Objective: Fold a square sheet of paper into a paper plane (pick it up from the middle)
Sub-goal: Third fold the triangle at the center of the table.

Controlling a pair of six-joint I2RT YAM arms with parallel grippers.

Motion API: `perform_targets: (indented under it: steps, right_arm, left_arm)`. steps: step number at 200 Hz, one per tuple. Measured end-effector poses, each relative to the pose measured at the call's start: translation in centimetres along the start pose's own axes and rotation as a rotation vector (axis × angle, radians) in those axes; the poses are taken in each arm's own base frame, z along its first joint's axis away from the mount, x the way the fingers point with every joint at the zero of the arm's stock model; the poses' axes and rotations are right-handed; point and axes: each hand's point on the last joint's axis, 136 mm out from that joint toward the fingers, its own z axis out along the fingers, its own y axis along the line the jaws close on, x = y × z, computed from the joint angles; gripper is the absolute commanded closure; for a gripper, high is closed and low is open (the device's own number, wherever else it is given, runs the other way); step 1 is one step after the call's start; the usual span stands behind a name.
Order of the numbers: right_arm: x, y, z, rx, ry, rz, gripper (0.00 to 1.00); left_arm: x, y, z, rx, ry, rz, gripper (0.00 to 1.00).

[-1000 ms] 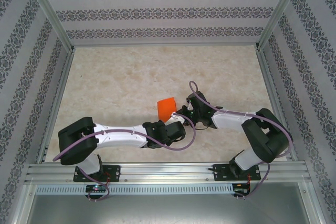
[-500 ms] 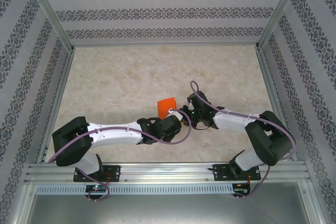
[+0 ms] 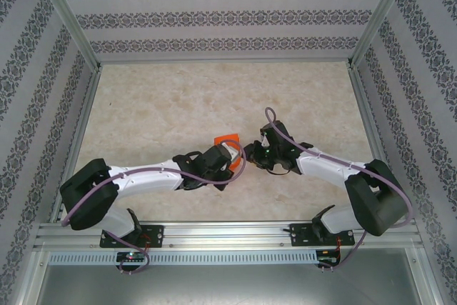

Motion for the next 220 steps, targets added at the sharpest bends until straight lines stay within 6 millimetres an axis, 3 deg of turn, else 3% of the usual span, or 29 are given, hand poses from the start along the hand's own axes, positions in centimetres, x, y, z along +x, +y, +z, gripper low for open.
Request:
perform_targets:
  steps: [38, 78, 130, 166, 220]
  right_arm:
    - [-1.4, 2.3, 0.6, -0.048, 0.002, -0.039, 0.84]
    - [-2.7, 3.8, 3.4, -0.065, 0.049, -0.059, 0.88]
    - [-3.2, 2.7, 6.5, -0.006, 0.109, -0.088, 0.88]
    - [-2.5, 1.1, 7.1, 0.063, 0.149, -0.115, 0.88]
    - [-1.9, -0.5, 7.8, 0.158, 0.191, -0.172, 0.88]
  left_arm:
    - [1.0, 0.7, -0.6, 0.055, 0.006, -0.038, 1.00]
    - [1.1, 1.1, -1.0, 0.096, 0.001, -0.068, 1.00]
    - [1.0, 0.9, -1.1, 0.132, 0.009, -0.082, 1.00]
    - [0.9, 1.2, -1.1, 0.152, 0.016, -0.097, 1.00]
    - [0.4, 3.1, -0.3, 0.175, 0.047, -0.167, 1.00]
